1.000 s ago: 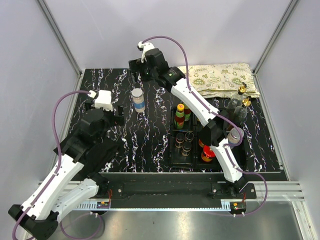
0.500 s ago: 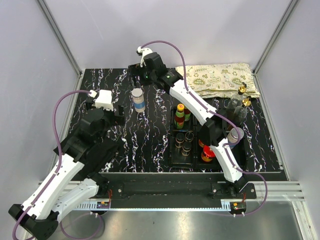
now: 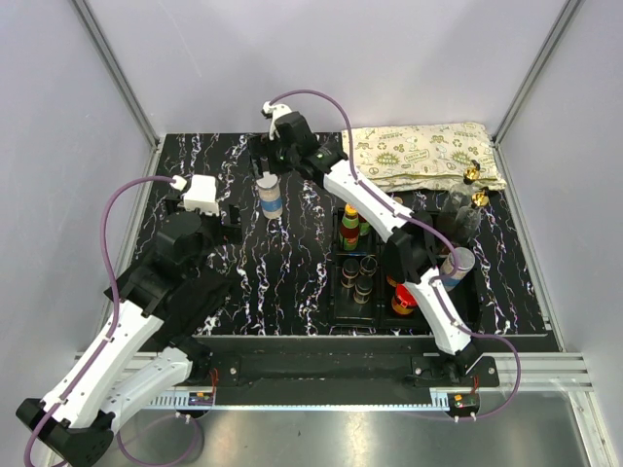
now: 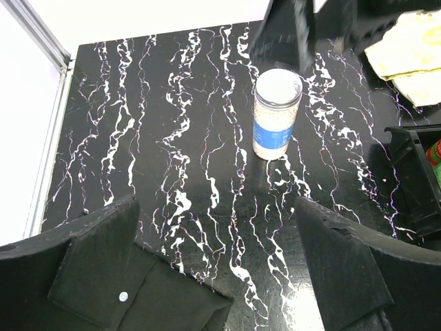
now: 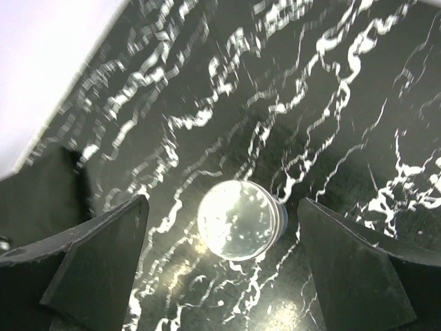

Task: Organize the condiment bottles
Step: Pick up the bottle from the center of the board.

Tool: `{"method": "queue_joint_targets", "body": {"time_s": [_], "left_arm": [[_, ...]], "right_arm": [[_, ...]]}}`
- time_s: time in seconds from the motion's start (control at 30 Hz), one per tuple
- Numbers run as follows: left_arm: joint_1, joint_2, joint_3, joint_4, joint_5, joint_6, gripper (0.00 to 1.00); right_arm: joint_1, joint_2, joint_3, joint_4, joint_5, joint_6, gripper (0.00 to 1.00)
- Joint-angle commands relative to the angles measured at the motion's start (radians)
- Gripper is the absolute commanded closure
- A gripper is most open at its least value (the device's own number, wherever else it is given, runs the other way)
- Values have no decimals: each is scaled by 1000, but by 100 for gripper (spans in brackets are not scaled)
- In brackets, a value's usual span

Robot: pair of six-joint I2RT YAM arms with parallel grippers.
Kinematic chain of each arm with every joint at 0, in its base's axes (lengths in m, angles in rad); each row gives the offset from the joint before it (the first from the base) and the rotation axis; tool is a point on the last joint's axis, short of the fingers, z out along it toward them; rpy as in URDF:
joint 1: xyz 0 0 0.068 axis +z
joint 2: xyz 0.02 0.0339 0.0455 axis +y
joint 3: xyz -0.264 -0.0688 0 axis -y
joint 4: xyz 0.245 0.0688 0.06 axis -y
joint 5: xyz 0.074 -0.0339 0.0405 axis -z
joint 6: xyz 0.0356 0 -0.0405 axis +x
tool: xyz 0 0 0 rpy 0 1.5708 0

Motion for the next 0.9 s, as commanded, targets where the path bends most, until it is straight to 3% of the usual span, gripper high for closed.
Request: {"method": "queue_joint_targets", "body": {"time_s": [0.0, 0.23, 0.43, 0.87], "left_arm": [[5, -10, 6, 34, -28, -13, 1], [10, -12, 9, 36, -27, -23, 1], [10, -18, 12, 30, -17, -25, 1], [12, -24, 12, 28, -10, -27, 1]], "right_arm": [[11, 12, -19, 28, 15, -36, 0], [20, 4, -106, 25, 15, -50, 0], [31, 31, -82, 26, 11, -53, 0], [49, 107, 1, 22, 54, -69, 17]]}}
